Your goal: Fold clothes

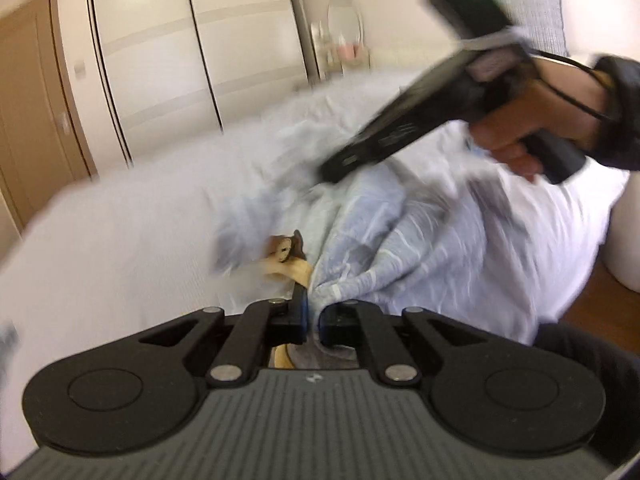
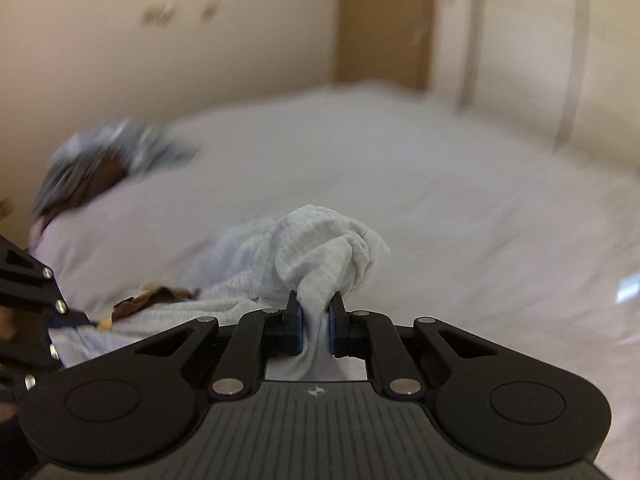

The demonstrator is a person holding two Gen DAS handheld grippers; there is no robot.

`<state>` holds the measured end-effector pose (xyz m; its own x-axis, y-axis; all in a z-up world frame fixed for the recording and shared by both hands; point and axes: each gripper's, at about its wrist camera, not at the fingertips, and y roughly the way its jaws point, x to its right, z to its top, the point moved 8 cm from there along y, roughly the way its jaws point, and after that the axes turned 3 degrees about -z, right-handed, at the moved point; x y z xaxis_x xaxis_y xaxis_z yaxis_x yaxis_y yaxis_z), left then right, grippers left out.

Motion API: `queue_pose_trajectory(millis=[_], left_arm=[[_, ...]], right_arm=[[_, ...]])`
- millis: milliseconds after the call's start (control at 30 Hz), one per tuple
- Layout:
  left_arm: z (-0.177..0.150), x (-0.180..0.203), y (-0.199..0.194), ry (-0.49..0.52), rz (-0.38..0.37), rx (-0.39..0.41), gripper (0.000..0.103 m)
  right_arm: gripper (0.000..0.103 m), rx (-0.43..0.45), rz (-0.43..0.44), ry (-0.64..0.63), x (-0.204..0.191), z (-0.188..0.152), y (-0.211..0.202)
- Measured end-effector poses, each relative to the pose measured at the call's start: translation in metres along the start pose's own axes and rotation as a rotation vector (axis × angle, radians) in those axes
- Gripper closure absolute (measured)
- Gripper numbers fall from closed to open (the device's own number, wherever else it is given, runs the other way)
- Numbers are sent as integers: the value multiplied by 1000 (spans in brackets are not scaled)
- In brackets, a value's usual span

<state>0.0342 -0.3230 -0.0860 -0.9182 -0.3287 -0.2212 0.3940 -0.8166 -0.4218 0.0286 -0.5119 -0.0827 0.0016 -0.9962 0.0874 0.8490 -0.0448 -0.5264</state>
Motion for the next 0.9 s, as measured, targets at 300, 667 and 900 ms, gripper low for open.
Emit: queue_pose_trajectory(millis=[300, 667, 900], left_arm=[[101, -1, -14, 189, 52, 236, 101], [-66, 5, 17, 18, -30, -228, 79], [-24, -42, 23, -216, -91, -118, 69]], right_arm=[[70, 399, -339, -14, 12, 28, -156], [56, -23, -232, 286, 13, -120, -77], [45, 106, -294, 400, 89, -100, -98]])
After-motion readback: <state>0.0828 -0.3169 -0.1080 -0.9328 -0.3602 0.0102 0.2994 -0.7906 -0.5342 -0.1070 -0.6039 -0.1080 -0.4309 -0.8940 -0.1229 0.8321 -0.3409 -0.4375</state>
